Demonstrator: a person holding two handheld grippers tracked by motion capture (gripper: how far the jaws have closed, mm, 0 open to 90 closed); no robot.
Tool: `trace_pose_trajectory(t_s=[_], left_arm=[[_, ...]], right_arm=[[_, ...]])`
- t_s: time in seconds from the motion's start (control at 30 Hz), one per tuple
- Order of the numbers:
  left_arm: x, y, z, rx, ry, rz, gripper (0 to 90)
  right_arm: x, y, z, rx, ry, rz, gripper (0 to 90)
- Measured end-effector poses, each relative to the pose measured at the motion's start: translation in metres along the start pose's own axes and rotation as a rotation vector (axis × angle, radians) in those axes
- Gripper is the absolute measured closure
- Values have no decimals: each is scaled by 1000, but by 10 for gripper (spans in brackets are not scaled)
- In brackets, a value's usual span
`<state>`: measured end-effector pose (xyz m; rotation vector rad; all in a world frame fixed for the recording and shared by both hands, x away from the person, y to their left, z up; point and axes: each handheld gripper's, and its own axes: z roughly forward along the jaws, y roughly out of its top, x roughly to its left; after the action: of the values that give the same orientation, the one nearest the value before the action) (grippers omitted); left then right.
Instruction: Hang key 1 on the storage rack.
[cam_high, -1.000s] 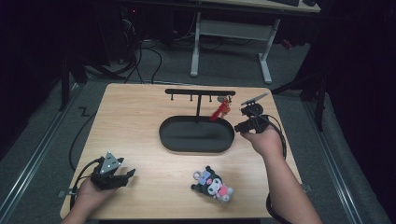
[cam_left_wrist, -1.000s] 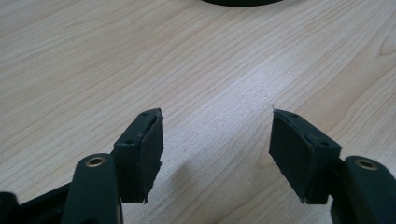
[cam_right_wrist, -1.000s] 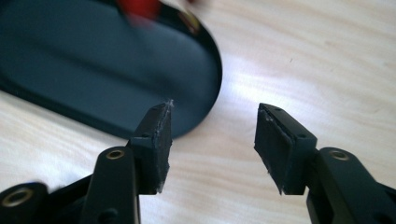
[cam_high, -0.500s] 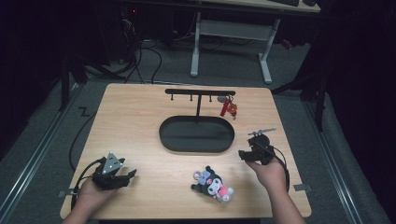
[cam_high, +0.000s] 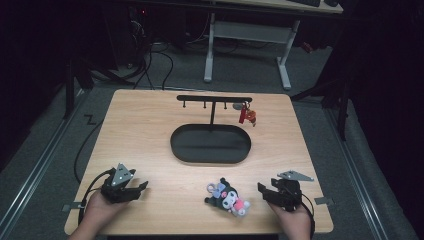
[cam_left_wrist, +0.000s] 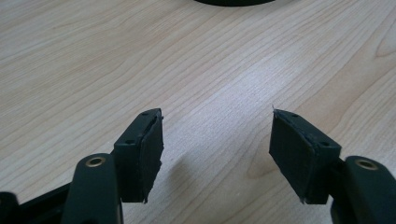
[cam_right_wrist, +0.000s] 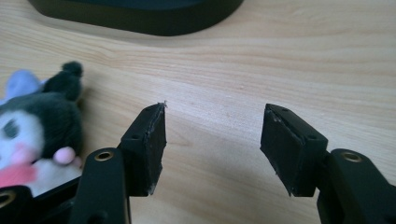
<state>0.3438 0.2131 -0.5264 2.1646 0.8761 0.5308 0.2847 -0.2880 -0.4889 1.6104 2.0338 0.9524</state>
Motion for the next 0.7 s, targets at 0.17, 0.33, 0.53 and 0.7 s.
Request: trace_pose_trajectory(t_s=[0.17, 0.33, 0.53, 0.7], left_arm=[[-1, 3, 0, -12, 7, 1, 351], [-1, 7, 2, -15, 12, 9, 350], [-3, 10, 5, -12, 11, 24, 349], [-4, 10, 7, -5, 8, 33, 348]], right_arm=[[15, 4, -16, -74, 55, -6, 407], [46, 3, -16, -80, 134, -83, 410], [81, -4, -1, -21, 229, -179, 414], [96, -11, 16, 44, 211, -247, 423]])
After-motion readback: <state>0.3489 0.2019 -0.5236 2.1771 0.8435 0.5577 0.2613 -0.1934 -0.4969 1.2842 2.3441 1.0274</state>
